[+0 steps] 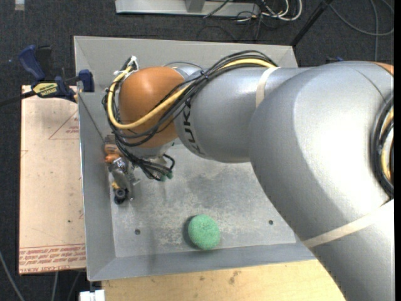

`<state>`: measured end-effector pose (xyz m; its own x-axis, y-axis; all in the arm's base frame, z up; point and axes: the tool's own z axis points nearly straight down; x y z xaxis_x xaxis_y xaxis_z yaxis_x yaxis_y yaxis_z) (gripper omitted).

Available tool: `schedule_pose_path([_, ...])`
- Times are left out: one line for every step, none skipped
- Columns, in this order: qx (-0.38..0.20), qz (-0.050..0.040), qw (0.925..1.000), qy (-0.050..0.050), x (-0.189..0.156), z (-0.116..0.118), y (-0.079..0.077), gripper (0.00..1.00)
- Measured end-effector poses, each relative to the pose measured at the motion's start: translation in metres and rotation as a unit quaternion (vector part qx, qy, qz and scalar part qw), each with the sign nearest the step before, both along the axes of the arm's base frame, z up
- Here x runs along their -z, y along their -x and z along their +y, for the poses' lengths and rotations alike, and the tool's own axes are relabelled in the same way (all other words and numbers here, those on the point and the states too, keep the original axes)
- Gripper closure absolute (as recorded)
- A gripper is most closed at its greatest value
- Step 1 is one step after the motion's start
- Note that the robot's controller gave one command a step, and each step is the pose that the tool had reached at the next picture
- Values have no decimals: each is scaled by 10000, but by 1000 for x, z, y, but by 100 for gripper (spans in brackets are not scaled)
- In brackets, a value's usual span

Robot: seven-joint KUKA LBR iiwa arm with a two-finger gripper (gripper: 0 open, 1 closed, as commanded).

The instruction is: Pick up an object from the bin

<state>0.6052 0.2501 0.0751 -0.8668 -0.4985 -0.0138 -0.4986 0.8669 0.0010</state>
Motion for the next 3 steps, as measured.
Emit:
schedule_pose_path([1, 1, 10000, -1, 0, 0, 0, 100])
schedule_pose_path([-333, 59, 9994, 36, -22, -8, 32, 100])
schedule_pose_path([-384, 67, 9992, 36, -79, -25, 36, 100])
